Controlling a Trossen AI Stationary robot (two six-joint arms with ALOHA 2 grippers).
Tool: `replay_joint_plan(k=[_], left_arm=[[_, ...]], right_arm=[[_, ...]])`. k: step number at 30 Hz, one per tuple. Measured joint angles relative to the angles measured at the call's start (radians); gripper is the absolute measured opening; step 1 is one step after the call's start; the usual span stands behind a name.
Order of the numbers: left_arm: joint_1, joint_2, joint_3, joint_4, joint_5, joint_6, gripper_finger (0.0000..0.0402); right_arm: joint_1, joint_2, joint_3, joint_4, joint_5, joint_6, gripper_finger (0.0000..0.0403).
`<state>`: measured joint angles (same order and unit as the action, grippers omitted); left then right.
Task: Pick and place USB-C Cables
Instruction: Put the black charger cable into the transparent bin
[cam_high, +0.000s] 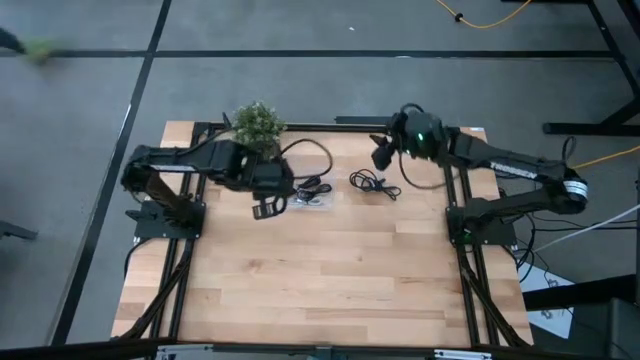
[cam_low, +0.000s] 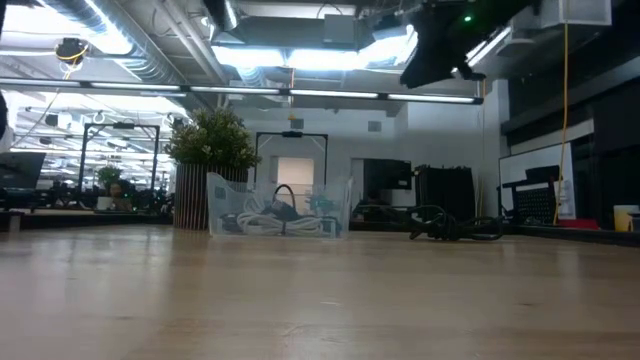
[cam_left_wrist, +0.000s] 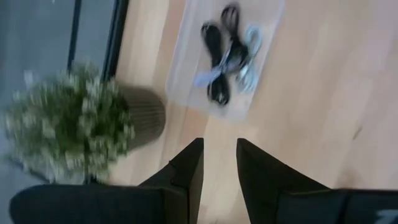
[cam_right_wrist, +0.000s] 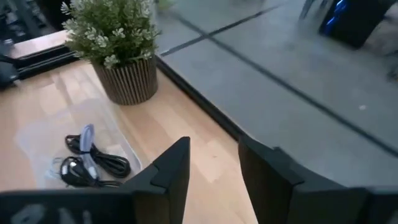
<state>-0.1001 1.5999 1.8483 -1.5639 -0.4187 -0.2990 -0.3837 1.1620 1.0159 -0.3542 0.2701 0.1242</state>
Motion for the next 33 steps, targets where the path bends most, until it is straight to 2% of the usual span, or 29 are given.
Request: replay_joint_plan(k=[4, 9, 13, 18, 24, 29, 33], left_arm=[[-0.034, -0.068, -0.187, 0.063, -0.064, -0.074, 0.0088], [-0.092, -0.141, -0.435, 0.312, -0.115, -0.087, 0.0088], [-0.128, -0.186, -0.635, 0.593, -0.115, -0.086, 0.0088], [-0.163, -0.2, -0.865, 1.01, -0.11, -0.088, 0.0088], [-0.203, -0.2, -1.076, 1.471, -0.059, -0.116, 0.0088], [-0.253, -0.195, -1.154, 1.636, -0.062, -0.167, 0.0088], [-0.293, -0.161, -1.166, 1.691, -0.073, -0.209, 0.0088]], right_arm=[[-0.088, 0.121, 0.177, -0.18, -0.132, 0.0, 0.0142], [-0.135, 0.288, 0.428, -0.487, -0.148, -0.051, 0.0142], [-0.145, 0.387, 0.546, -0.644, -0.15, -0.11, 0.0142], [-0.156, 0.47, 0.581, -0.745, -0.199, -0.163, 0.0142], [-0.173, 0.578, 0.581, -0.793, -0.215, -0.189, 0.0142], [-0.175, 0.66, 0.581, -0.795, -0.231, -0.243, 0.0142], [-0.175, 0.713, 0.58, -0.822, -0.323, -0.301, 0.0142]])
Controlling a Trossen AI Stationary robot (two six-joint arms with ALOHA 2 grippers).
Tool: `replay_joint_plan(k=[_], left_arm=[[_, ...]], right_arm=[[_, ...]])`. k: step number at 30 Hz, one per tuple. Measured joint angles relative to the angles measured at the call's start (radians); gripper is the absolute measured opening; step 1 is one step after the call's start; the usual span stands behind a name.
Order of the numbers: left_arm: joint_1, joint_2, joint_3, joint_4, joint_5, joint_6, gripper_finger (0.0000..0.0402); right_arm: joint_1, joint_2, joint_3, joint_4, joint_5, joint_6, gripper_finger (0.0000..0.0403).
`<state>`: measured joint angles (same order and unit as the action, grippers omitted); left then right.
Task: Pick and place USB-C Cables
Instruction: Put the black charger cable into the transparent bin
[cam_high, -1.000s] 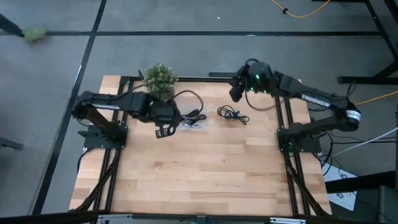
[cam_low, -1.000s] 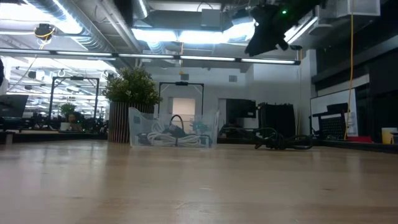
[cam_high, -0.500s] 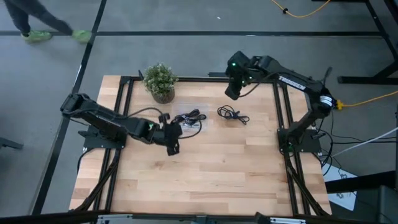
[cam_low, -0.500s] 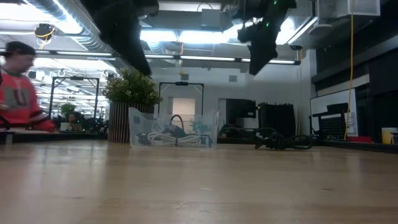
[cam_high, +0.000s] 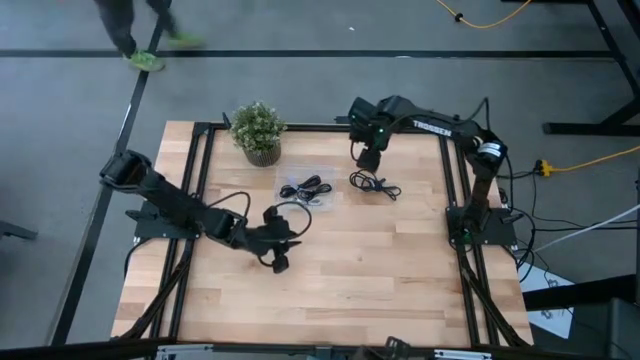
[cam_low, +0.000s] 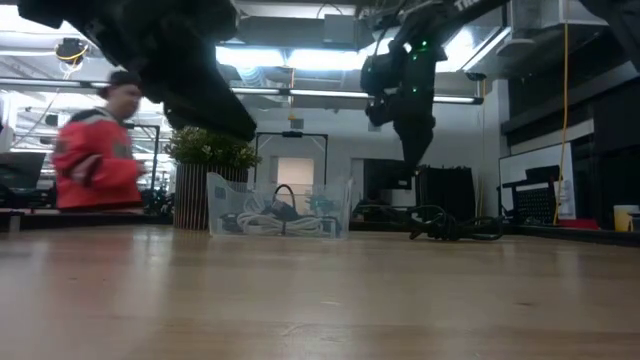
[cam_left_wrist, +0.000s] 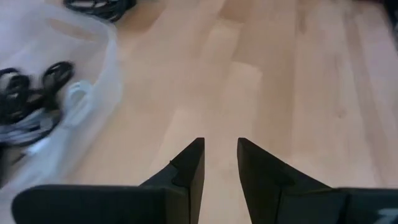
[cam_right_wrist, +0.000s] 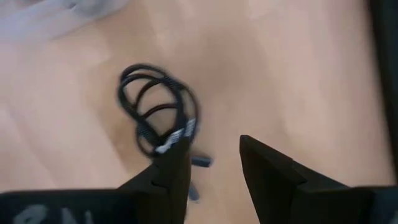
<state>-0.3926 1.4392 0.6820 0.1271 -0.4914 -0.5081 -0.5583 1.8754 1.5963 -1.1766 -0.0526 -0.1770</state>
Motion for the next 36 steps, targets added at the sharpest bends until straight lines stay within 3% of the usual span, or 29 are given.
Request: replay_joint_plan(k=[4, 15, 36], left_arm=[[-0.03, 0.065, 0.001, 0.1, -0.044, -0.009, 0.0088], [-0.086, 0.297, 0.001, 0.391, -0.134, -0.005, 0.0088], [-0.084, 0.308, 0.003, 0.466, -0.135, 0.047, 0.0088]], right_arm=[[0.0, 0.026, -0.007, -0.028, -0.056, -0.017, 0.0142], [-0.001, 0.028, -0.192, -0.076, -0.055, -0.094, 0.0142], [0.0, 0.027, -0.4, 0.09, -0.096, -0.042, 0.0142]])
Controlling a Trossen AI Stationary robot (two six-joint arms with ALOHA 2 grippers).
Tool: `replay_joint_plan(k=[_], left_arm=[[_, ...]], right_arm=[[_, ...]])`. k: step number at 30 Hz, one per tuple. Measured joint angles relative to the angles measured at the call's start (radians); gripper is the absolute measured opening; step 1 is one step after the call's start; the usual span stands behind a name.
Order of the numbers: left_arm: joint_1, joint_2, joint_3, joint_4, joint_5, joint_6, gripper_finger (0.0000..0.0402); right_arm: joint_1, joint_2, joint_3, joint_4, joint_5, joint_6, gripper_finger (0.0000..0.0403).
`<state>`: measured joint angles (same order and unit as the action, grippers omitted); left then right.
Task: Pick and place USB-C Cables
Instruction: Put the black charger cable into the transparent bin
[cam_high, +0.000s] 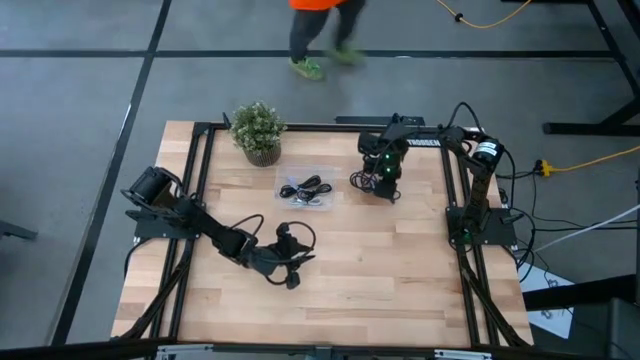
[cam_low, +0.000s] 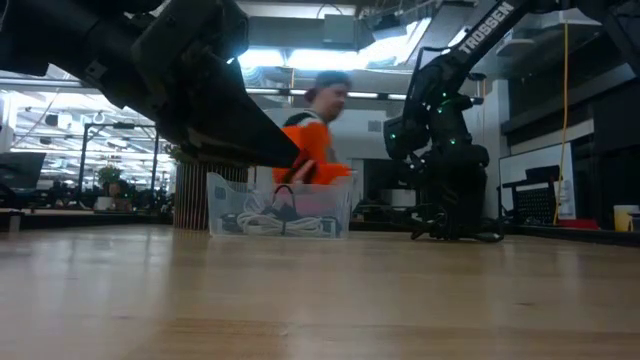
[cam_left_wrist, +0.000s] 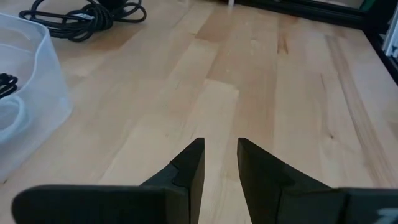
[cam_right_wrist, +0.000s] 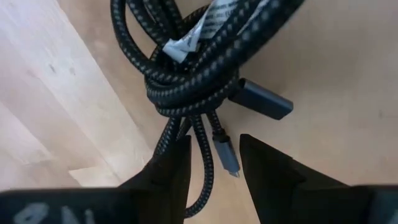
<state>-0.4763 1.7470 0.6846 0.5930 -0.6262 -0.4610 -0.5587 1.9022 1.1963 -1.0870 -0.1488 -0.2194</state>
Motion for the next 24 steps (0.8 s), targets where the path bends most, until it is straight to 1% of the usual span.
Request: replay_joint_plan(k=[9, 17, 20, 22, 24], left_arm=[[0.0, 0.0, 0.0, 0.0, 0.0, -0.001, 0.0088], [0.0, 0.0, 0.001, 0.0, 0.009, -0.004, 0.0088], [0.0, 0.0, 0.001, 0.0, 0.009, -0.004, 0.0088], [0.0, 0.0, 0.001, 0.0, 0.01, -0.004, 0.0088], [0.0, 0.0, 0.001, 0.0, 0.01, -0.006, 0.0088]], right_arm=[[0.002, 0.0, -0.004, 0.036, -0.003, 0.007, 0.0142], [0.018, -0.008, -0.071, 0.129, -0.001, 0.01, 0.0142], [0.018, -0.008, -0.068, 0.134, 0.002, 0.05, 0.014], [0.019, -0.005, -0.061, 0.134, 0.021, 0.099, 0.013], [0.02, -0.003, -0.057, 0.132, 0.043, 0.121, 0.0108]])
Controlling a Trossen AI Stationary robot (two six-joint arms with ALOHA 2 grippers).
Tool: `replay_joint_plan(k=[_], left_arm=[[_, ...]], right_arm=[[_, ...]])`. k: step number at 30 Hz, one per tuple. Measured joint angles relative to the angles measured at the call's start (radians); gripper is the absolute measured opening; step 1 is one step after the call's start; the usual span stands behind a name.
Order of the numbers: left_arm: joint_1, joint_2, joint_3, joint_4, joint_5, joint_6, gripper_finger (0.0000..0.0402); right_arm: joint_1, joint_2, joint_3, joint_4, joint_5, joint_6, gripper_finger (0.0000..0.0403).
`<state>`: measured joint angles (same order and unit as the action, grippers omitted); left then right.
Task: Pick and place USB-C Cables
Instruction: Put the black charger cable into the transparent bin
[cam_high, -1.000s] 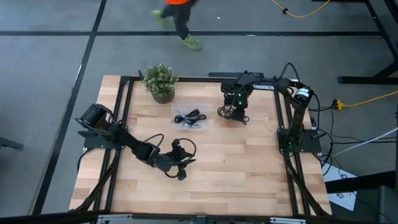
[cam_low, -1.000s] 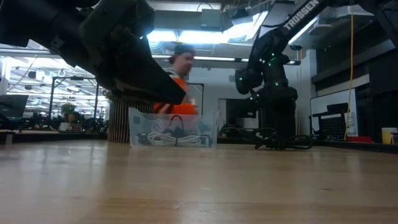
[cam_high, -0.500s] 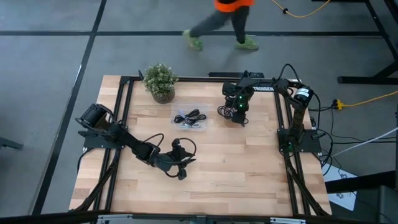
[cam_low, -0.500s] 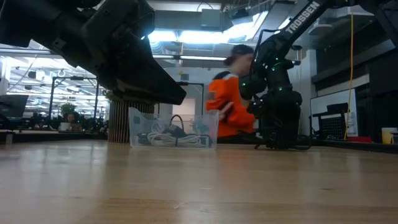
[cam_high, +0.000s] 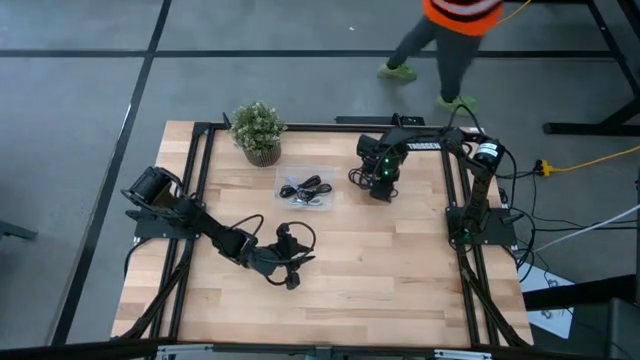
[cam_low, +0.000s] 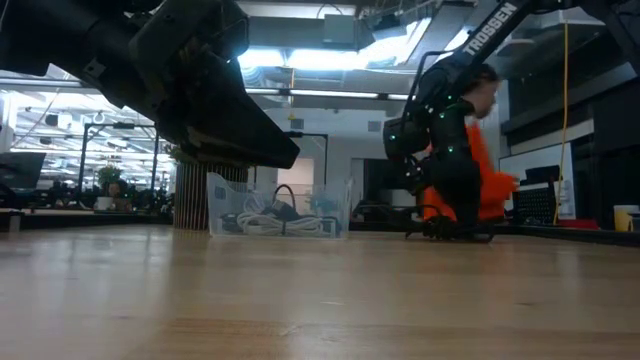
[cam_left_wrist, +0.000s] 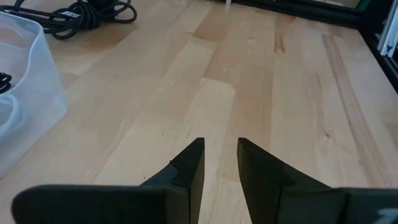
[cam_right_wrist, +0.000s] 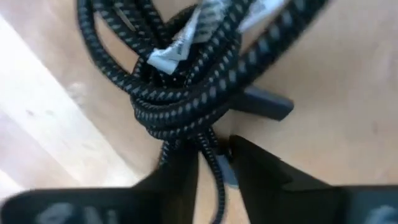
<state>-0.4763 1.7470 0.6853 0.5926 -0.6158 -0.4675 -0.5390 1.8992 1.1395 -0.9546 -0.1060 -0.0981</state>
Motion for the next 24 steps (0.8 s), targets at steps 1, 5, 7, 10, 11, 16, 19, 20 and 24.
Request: replay_joint_plan(k=[1, 5, 7, 10, 11, 16, 19, 20, 24], left_arm=[[-0.001, 0.0, 0.0, 0.0, 0.0, 0.0, 0.0088], [-0.007, 0.0, 0.0, 0.0, 0.0, -0.002, 0.0088], [-0.011, 0.0, 0.0, 0.0, 0.0, -0.002, 0.0088], [-0.022, 0.0, 0.0, 0.0, 0.003, -0.002, 0.0088], [-0.025, 0.0, 0.0, -0.001, 0.009, -0.002, 0.0088], [-0.048, 0.0, 0.0, -0.027, 0.073, -0.002, 0.0088], [-0.058, 0.0, 0.0, -0.055, 0.107, 0.002, 0.0088], [-0.062, 0.0, 0.0, -0.067, 0.12, 0.003, 0.0088], [-0.071, -0.001, 0.0, -0.123, 0.147, 0.0, 0.0088]], right_arm=[[0.001, 0.0, 0.0, 0.0, 0.006, 0.0, 0.0091], [-0.001, 0.0, 0.003, -0.01, 0.002, 0.011, 0.0019], [0.0, 0.0, 0.012, -0.032, 0.006, 0.013, 0.0017], [0.007, -0.005, 0.054, -0.1, 0.012, 0.015, 0.0015], [0.01, -0.012, 0.081, -0.115, 0.012, 0.013, 0.0014], [0.02, -0.064, 0.222, -0.181, 0.037, 0.015, 0.0013], [0.032, -0.108, 0.305, -0.153, 0.036, 0.015, 0.0013], [0.039, -0.12, 0.328, -0.133, 0.037, 0.015, 0.0013], [0.083, -0.153, 0.39, 0.032, -0.02, 0.017, 0.0013]])
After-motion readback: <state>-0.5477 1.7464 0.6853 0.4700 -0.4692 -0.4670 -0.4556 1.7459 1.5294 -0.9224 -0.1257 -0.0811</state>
